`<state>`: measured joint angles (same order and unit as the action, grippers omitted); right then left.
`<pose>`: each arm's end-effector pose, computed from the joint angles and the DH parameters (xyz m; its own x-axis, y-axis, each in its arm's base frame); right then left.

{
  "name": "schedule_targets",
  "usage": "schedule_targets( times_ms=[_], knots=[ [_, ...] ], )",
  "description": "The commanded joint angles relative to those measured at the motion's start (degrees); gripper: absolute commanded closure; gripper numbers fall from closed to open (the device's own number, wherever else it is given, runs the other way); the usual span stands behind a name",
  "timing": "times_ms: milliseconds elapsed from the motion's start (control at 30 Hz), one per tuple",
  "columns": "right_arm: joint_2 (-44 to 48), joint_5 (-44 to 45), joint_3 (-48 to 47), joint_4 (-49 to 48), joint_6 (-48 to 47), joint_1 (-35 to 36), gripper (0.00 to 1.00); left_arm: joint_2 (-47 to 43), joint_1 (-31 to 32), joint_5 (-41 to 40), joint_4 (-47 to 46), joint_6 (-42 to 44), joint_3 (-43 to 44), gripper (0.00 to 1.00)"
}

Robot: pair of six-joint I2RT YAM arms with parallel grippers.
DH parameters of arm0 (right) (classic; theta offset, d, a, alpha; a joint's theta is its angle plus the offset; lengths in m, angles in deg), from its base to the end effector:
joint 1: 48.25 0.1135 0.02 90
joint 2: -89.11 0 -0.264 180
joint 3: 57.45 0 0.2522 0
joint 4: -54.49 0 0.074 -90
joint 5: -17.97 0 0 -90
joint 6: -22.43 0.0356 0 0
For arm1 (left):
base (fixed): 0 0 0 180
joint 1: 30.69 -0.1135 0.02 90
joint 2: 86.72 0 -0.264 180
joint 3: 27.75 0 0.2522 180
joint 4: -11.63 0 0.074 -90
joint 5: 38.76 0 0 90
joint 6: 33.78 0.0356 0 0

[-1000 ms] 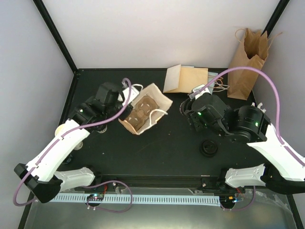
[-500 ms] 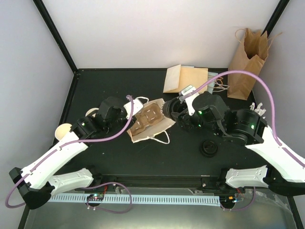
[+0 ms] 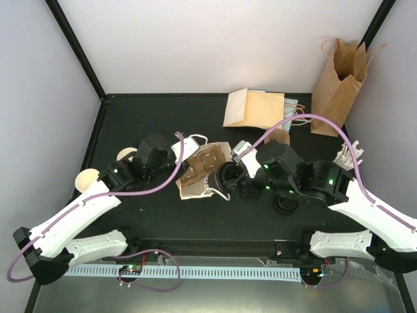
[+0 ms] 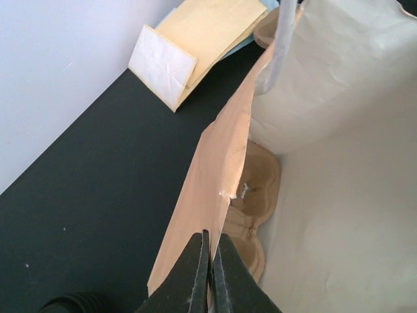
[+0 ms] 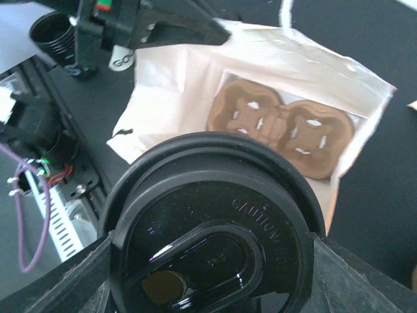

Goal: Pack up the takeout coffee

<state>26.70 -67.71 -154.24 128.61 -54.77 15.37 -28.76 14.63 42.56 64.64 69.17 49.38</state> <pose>0.0869 0.1691 0.4199 -0.4692 -0.4488 -0.7605 -0.7831 0.6095 0.1234 0.1507 -0.1447 0.3593 -0.2438 0.5616 -0.7906 0.6869 0.6755 0.2680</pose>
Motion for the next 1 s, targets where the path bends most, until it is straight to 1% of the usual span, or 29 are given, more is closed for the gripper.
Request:
schedule_targets(
  times_ms=[0,133,333,467,600,667,867,967],
  knots=[
    [1.2,-6.5,2.2,-1.9,-1.0,1.1,0.32,-0.7,0.9,2.1,-1.6,-1.7,-1.1,0.99],
    [1.0,-4.5,4.1,-1.3,0.2,2.5,0.32,-0.8,1.5,3.9,-0.9,-2.7,-1.2,0.99],
    [2.3,-0.3,4.0,-2.3,0.9,3.3,0.32,-2.0,3.1,7.7,-0.1,-3.6,-1.8,0.98],
    [1.6,5.8,3.7,-2.8,1.1,5.5,0.32,-2.5,3.9,10.1,1.1,-3.9,-1.9,0.99],
    [-0.1,12.7,4.4,-3.8,1.0,9.5,0.32,-3.2,4.6,11.2,2.1,-4.3,-1.9,0.98],
    [-1.4,14.5,5.0,-4.2,0.5,11.2,0.32,-3.6,4.8,11.3,2.1,-4.6,-2.0,0.99],
    [-6.1,26.7,8.4,-5.3,-0.2,19.5,0.32,-4.1,5.2,12.5,1.9,-5.3,-2.1,0.98],
    [-9.2,30.0,8.6,-4.8,-0.8,20.6,0.32,-4.1,5.4,13.1,1.9,-5.4,-2.1,0.98]
  ],
)
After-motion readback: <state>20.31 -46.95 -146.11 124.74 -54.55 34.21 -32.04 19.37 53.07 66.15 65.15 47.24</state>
